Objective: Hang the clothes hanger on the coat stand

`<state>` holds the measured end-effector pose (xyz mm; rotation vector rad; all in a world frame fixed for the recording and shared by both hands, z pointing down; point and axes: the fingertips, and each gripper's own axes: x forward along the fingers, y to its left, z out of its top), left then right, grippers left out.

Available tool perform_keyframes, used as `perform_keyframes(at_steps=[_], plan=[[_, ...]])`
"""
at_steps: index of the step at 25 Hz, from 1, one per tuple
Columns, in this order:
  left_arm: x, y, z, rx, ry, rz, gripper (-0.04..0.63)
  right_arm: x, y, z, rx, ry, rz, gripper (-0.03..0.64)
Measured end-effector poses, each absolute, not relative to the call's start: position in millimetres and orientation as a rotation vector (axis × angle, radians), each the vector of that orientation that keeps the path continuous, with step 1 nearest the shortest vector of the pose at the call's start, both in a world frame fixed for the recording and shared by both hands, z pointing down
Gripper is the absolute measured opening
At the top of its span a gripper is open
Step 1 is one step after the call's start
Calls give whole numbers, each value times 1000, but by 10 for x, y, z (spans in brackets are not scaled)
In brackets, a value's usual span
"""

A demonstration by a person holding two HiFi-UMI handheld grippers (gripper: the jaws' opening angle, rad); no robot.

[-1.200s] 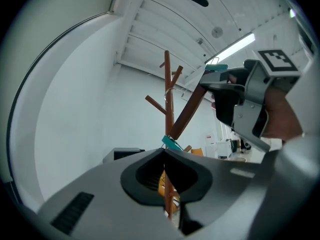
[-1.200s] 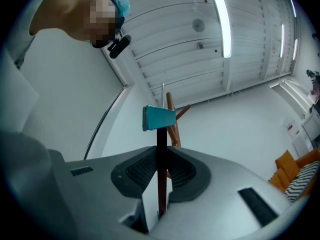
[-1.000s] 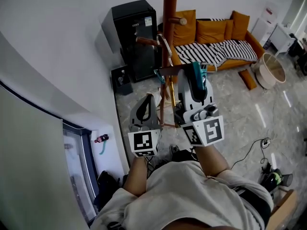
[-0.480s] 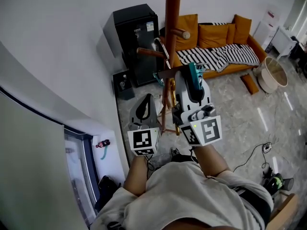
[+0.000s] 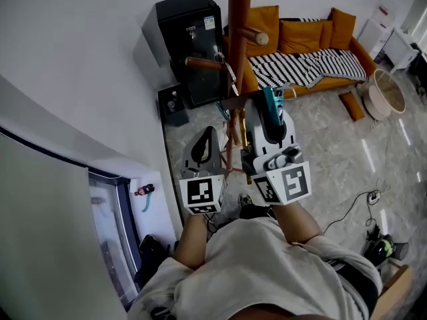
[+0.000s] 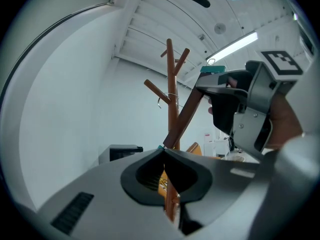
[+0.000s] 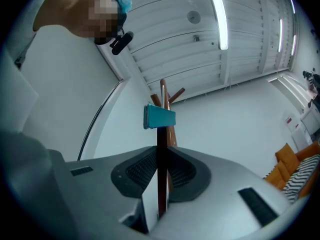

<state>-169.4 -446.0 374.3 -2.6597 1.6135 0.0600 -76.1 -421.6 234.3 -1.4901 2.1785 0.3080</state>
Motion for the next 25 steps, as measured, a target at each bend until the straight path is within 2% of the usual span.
perform_keyframes(at_steps=[25], plan=[[-1642,-4469,4027,-2701,1624,-3,9,-788,-4086,2649,-1534,2230,384,52]])
